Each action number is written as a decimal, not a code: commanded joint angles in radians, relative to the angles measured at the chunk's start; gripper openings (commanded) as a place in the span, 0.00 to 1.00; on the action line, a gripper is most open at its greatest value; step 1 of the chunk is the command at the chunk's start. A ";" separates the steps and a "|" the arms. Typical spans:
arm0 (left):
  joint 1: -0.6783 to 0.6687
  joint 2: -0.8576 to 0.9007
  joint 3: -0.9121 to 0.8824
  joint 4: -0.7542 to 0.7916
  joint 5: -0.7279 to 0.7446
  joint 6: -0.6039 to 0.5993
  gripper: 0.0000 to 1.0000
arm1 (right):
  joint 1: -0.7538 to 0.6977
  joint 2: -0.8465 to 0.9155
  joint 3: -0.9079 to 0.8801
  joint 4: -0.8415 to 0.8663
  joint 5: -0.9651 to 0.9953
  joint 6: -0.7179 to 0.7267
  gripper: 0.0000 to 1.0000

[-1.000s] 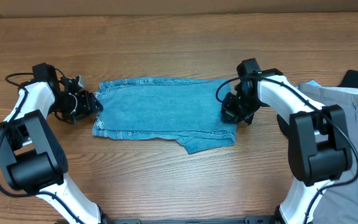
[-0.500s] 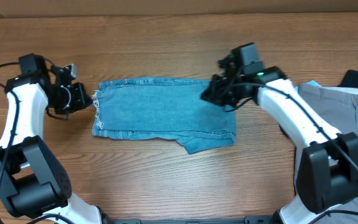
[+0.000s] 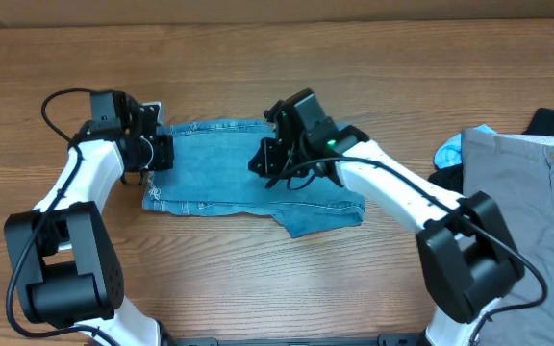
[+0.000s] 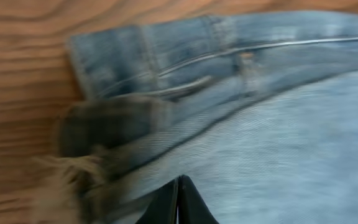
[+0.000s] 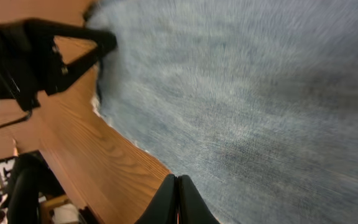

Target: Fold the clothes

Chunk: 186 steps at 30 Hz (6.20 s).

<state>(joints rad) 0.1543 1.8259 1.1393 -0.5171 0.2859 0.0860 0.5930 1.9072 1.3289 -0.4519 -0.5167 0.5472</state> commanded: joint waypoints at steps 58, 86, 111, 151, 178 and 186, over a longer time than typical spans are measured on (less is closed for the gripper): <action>0.161 0.073 -0.106 -0.032 0.247 -0.029 0.80 | 0.028 0.326 0.228 -0.212 0.007 -0.054 0.04; 0.177 0.164 0.048 -0.192 0.254 -0.120 0.04 | 0.027 0.319 0.229 -0.235 0.007 -0.054 0.04; 0.177 0.008 0.581 -0.732 -0.114 -0.074 0.04 | -0.054 0.076 0.231 -0.282 0.100 -0.049 0.04; -0.581 0.241 0.660 -0.780 -0.214 -0.481 0.04 | -0.342 -0.121 0.231 -0.579 0.218 -0.088 0.04; -0.453 0.270 0.964 -1.016 -0.305 -0.409 0.66 | -0.341 -0.121 0.231 -0.590 0.174 -0.180 0.05; -0.414 0.271 0.966 -1.022 -0.322 -0.383 0.07 | -0.312 -0.121 0.231 -0.523 -0.081 -0.339 0.08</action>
<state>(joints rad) -0.2718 2.0949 2.0842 -1.5425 -0.0170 -0.3210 0.2573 1.8164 1.5539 -1.0054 -0.4828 0.2684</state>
